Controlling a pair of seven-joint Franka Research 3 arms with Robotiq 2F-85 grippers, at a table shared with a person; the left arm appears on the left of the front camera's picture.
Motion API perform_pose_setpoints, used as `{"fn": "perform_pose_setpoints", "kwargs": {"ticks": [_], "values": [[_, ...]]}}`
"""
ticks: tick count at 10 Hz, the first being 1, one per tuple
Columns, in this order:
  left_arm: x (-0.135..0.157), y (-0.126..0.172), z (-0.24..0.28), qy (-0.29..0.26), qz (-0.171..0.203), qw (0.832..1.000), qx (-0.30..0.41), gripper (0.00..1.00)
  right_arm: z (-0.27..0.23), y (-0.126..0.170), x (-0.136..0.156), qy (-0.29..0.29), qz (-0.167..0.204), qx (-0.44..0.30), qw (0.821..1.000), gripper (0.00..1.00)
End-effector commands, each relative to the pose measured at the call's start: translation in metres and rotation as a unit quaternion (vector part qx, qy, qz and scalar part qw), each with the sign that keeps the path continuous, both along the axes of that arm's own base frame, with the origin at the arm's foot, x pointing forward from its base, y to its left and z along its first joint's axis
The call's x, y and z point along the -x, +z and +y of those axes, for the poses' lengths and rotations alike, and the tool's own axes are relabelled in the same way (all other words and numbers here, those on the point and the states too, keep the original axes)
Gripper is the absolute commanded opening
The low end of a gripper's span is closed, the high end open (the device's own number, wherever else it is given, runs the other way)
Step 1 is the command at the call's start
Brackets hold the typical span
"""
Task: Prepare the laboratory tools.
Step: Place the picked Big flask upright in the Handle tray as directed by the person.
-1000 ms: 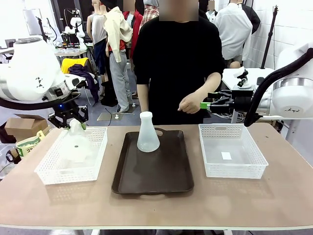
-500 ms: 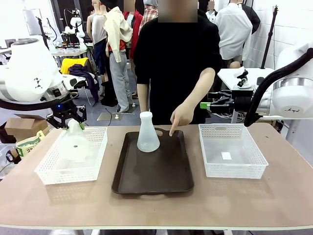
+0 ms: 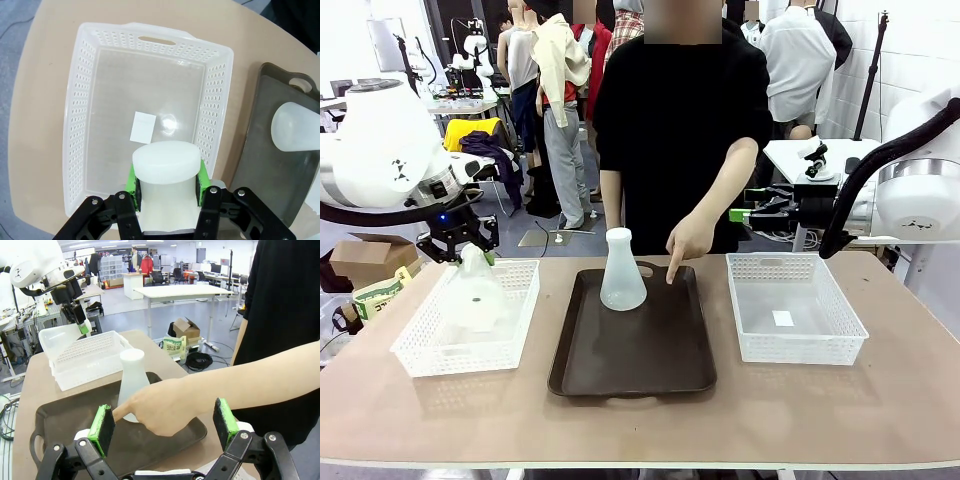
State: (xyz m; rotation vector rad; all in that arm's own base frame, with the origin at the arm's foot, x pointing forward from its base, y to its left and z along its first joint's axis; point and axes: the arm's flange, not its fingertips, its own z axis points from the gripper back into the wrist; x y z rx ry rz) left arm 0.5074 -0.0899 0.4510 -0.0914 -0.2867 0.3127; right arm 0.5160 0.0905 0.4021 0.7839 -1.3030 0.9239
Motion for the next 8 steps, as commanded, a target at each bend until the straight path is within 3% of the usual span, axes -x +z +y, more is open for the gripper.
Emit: {"fn": "perform_pose_setpoints", "kwargs": {"ticks": [1, 3, 5, 6, 7, 8], "values": [[0.001, 0.001, 0.001, -0.002, 0.0, 1.0, -0.002, 0.0, 0.001, 0.0, 0.0, -0.004, 0.003, 0.004, 1.0, 1.0], [0.0, 0.0, 0.0, 0.0, 0.0, 1.0, 0.0, 0.0, 0.001, 0.0, 0.0, -0.004, 0.003, 0.004, 1.0, 1.0], [0.005, 0.013, -0.017, -0.1, -0.063, 0.993, 0.004, 0.0, 0.001, 0.0, 0.0, -0.004, 0.003, 0.004, 1.0, 1.0], [0.01, 0.024, -0.027, -0.165, -0.098, 0.981, 0.017, 0.0, 0.001, 0.0, 0.0, -0.004, 0.003, 0.004, 1.0, 1.0], [0.015, 0.034, -0.04, -0.281, -0.122, 0.951, 0.046, 0.0, 0.001, 0.0, 0.0, -0.004, 0.003, 0.004, 1.0, 1.0], [0.015, 0.039, -0.048, -0.324, -0.149, 0.933, 0.042, 0.0, 0.001, 0.0, 0.0, -0.004, 0.003, 0.004, 1.0, 1.0]]}}
